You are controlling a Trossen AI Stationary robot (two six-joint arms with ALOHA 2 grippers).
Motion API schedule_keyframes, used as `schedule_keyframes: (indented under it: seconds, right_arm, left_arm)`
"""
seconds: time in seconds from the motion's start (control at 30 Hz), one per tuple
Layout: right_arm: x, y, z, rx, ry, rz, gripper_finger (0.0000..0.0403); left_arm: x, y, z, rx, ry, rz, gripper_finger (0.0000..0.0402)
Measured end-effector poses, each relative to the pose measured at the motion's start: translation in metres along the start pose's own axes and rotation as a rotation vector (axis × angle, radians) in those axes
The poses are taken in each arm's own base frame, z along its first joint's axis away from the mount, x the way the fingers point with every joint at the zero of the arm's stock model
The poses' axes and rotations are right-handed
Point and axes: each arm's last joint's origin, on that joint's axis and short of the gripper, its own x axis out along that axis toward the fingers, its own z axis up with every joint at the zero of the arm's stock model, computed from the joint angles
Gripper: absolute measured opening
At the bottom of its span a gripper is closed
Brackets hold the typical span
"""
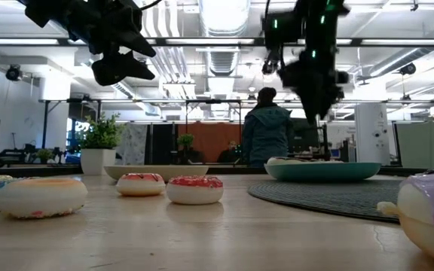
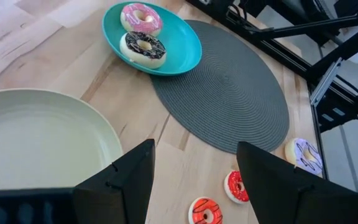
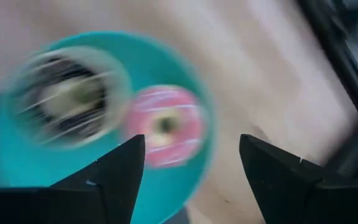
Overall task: Pick & Place donuts
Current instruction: Put the large purple donut on the blue plate
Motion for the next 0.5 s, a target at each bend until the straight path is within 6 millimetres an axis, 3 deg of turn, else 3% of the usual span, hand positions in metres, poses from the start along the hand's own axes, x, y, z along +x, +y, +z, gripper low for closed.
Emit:
schedule_keyframes:
  seconds: [0.27, 0.37, 0.5]
  right_arm:
    - [-0.051, 0.115, -0.063, -0.544, -0.216, 0.31, 0.0241]
    - [-0.052, 0.159, -0.09, -0.743, -0.308, 0.389, 0.0236]
    - [-0.052, 0.194, -0.119, -0.833, -0.247, 0.369, 0.0235]
  left_arm:
    - [0.0, 0.0, 0.0, 0.006, 0.001, 0.001, 0.0202]
    - [0.0, 0.0, 0.0, 0.007, 0.001, 0.001, 0.0202]
    - [0.0, 0.0, -0.001, 0.007, 0.011, -0.006, 0.0202]
